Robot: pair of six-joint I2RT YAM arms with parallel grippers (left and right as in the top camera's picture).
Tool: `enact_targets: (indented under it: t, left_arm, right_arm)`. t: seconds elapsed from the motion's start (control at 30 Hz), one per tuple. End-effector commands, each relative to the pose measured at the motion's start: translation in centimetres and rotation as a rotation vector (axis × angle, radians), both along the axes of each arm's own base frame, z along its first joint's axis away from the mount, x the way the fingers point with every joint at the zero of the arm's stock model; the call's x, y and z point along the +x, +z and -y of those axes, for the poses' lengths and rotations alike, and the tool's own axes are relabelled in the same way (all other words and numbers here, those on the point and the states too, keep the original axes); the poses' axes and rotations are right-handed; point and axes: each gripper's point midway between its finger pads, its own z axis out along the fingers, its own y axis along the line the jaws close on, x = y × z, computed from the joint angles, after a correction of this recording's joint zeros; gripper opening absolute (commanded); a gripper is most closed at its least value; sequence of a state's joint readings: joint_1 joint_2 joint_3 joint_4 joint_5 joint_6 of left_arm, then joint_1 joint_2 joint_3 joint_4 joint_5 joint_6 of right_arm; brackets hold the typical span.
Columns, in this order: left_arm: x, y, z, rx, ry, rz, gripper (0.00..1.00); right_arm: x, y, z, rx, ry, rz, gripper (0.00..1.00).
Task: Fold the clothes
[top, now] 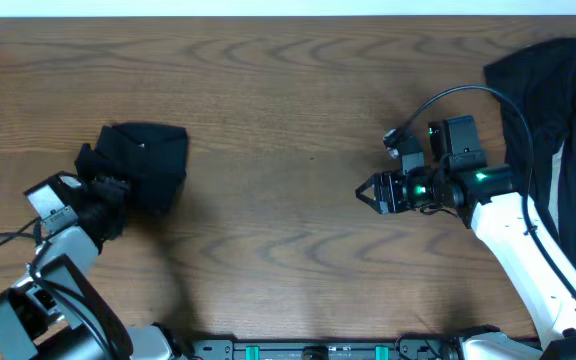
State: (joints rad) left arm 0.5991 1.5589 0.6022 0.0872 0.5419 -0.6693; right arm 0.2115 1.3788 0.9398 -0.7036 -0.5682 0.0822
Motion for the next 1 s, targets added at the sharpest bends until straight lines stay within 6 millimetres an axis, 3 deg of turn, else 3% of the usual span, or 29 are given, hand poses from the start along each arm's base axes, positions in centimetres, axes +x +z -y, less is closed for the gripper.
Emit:
enact_targets:
  t: [0.0, 0.17, 0.27, 0.47, 0.63, 0.77, 0.87, 0.97]
  left_arm:
    - [0.7, 1.8, 1.3, -0.035, -0.125, 0.099, 0.98]
    - [-0.9, 5.7, 1.6, -0.163, -0.138, 0.19, 0.98]
    - [-2.3, 8.4, 2.0, -0.156, -0.174, 0.247, 0.98]
    - [-5.6, 14.1, 5.9, 0.017, -0.347, 0.305, 0.98]
    - [-8.6, 19.0, 11.7, 0.22, -0.591, 0.319, 0.98]
    - [-10.6, 21.5, 14.8, 0.387, -0.755, 0.297, 0.98]
    - [-12.7, 23.2, 16.6, 0.492, -0.896, 0.255, 0.98]
    - [-15.0, 24.6, 17.0, 0.606, -0.982, 0.193, 0.98]
  right_arm:
    - [0.0, 0.5, 0.2, 0.001, 0.007, 0.014, 0.56]
    - [-0.7, 0.2, 0.3, -0.006, 0.009, -0.017, 0.55]
    - [-0.7, 0.4, 0.3, -0.005, 0.01, -0.011, 0.54]
    - [-0.1, 2.6, 0.4, 0.012, 0.003, 0.078, 0.55]
    - [1.9, 6.7, 2.4, -0.003, -0.141, 0.188, 0.56]
    - [2.6, 11.0, 4.0, 0.003, -0.24, 0.296, 0.57]
    - [2.1, 15.2, 4.6, 0.028, -0.258, 0.404, 0.58]
    - [-0.1, 19.7, 5.2, 0.035, -0.253, 0.525, 0.59]
